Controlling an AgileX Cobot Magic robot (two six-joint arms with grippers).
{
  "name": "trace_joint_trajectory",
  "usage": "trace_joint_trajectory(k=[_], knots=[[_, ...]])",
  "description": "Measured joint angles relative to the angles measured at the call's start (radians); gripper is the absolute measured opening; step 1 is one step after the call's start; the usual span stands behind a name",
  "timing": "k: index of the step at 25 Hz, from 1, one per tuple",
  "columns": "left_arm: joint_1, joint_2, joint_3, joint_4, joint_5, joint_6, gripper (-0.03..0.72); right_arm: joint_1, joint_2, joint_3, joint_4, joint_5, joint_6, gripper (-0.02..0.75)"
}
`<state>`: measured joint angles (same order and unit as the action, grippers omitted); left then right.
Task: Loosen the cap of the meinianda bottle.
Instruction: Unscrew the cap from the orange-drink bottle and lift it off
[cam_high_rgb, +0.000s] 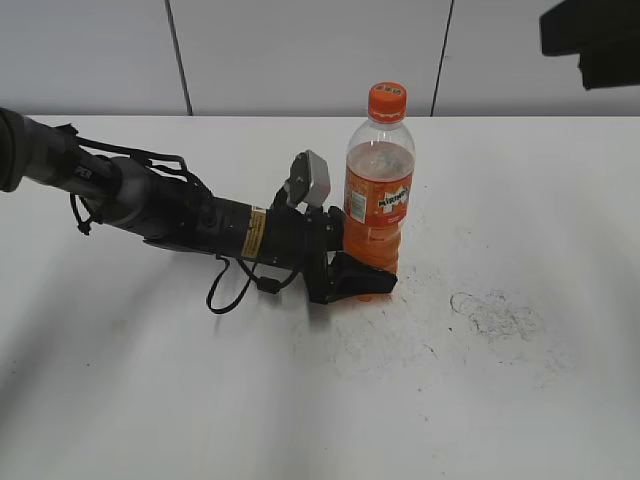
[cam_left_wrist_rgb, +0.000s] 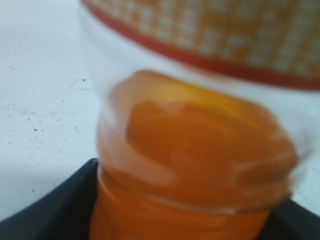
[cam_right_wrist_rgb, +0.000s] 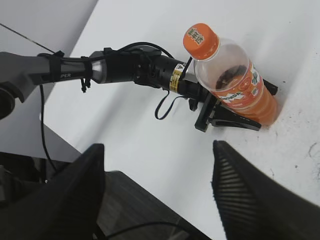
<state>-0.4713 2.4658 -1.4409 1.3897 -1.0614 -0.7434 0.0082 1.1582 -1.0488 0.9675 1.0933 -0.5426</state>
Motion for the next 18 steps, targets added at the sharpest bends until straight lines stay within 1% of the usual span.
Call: trace_joint_trajectory(k=[2,3,5,7,9,11,13,18], knots=[[0.000,0.000,0.000,0.001,-0.001,0.000,0.562,0.071,0.057,-0.101,-0.101,0.012,0.087,0.493],[0.000,0.000,-0.001,0.001,-0.001,0.000,0.562,0.122,0.098,-0.172,-0.177,0.027,0.150,0.493],[0.000,0.000,-0.001,0.002,-0.001,-0.001,0.562,0.193,0.172,-0.294,-0.298,0.060,0.243,0.493],[0.000,0.000,-0.001,0.002,-0.001,-0.001,0.562,0.252,0.245,-0.401,-0.389,0.099,0.329,0.493],[0.000,0.000,-0.002,0.003,-0.001,-0.001,0.562,0.287,0.320,-0.500,-0.458,0.113,0.387,0.493],[0.000,0.000,-0.002,0.003,-0.001,-0.001,0.562,0.316,0.401,-0.593,-0.507,0.117,0.431,0.493],[0.000,0.000,-0.003,0.003,-0.001,-0.001,0.562,0.332,0.470,-0.659,-0.527,0.117,0.460,0.493],[0.000,0.000,-0.003,0.005,-0.001,-0.001,0.562,0.342,0.568,-0.722,-0.532,0.118,0.476,0.493]])
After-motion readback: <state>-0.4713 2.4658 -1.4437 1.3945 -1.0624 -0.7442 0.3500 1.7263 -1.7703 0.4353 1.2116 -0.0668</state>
